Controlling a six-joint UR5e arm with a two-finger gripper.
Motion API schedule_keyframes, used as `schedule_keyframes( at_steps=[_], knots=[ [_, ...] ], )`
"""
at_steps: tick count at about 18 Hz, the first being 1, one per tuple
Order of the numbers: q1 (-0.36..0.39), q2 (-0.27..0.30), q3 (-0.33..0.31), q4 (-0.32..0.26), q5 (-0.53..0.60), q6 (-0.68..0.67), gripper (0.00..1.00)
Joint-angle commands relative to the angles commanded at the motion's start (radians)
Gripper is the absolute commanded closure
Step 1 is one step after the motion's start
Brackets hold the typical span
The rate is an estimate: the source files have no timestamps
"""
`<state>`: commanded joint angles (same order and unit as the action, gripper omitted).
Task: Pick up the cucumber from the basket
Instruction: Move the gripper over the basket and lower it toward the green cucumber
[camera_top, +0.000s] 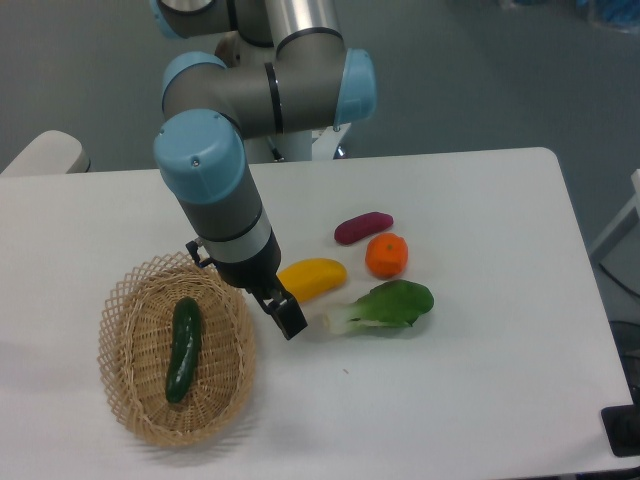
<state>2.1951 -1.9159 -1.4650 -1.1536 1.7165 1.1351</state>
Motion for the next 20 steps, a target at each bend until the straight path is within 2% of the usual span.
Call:
schedule_keyframes(
  at_steps=[9, 15, 20],
  knots=[
    [0.002, 0.003, -0.018, 0.003, -0.015, -0.049, 0.00],
    [-0.037, -0.003, -0.026, 0.015, -0.041, -0.348, 0.00],
    [-0.098, -0.043, -0.034, 0.015, -0.051, -0.541, 0.00]
  ],
)
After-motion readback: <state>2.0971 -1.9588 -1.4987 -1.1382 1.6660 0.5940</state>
